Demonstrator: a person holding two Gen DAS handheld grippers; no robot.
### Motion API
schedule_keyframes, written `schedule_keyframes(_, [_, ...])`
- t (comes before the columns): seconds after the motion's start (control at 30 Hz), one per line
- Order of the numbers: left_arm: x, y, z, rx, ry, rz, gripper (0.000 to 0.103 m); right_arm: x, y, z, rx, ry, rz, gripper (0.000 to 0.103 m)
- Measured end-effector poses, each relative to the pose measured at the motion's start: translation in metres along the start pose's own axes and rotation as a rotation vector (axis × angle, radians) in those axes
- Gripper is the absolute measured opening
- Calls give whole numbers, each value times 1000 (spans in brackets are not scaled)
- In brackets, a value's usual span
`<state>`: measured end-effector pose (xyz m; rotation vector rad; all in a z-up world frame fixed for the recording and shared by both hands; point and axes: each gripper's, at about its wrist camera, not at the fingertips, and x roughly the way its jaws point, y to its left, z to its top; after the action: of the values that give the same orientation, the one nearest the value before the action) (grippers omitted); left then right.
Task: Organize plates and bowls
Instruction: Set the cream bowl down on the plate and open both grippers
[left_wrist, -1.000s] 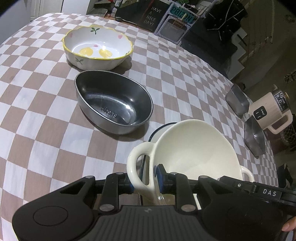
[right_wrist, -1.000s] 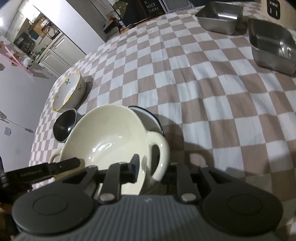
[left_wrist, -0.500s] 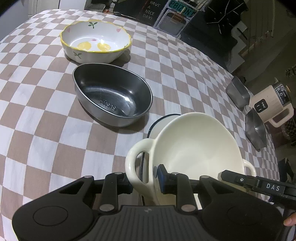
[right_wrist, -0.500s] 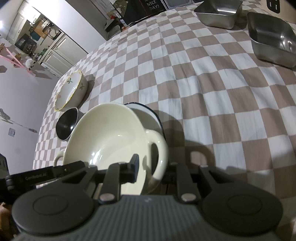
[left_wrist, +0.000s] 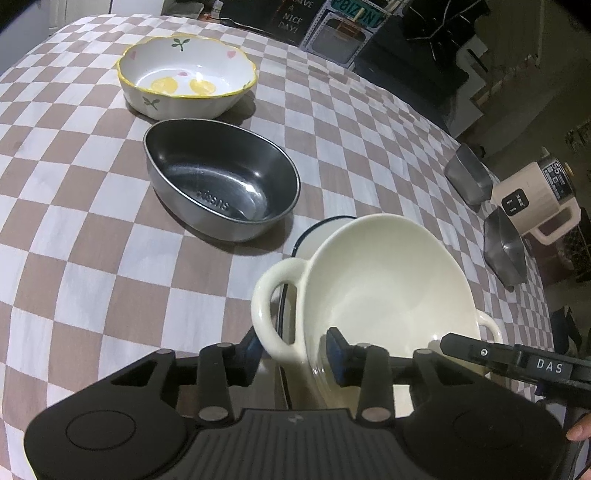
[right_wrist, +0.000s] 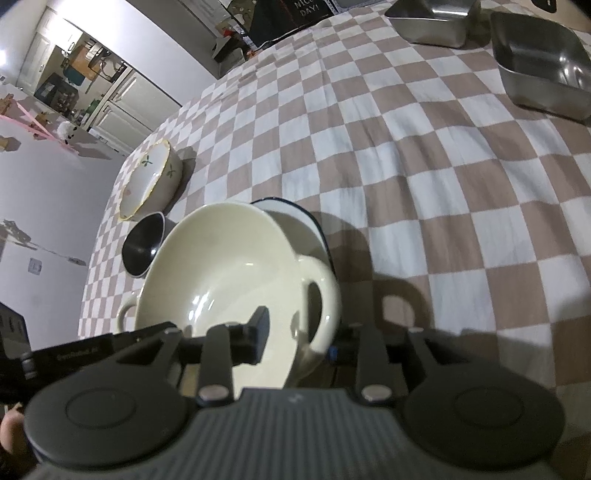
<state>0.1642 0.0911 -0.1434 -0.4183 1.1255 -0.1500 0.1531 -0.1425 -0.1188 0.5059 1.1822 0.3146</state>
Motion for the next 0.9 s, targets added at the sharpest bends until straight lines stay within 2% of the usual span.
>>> schedule_keyframes(0.17, [-2,-2,-1,12,0,-11,49,-2,0,-2,2,8,14,39])
schedule_keyframes(0.57, [-5,-3,0,8,-11,-16,50,-18,-4,2,20,-39,21,42])
schedule_keyframes(0.6, [-5,-3,0,8,-12,-17,50,-19,-4,2,19,-46,18,46])
schedule_keyframes(0.63, [-5,-4,0,10,-12,-17,50,-21,-3,1,9,-58,-1,52])
schedule_keyframes(0.73, [-5,-5,0,13,-12,-19,50,-31,4,1,-74,-115,-91,56])
schedule_keyframes(0.9, [-6,-5,0,14,-12,-19,50,-30,3,0,-83,-103,-90,57])
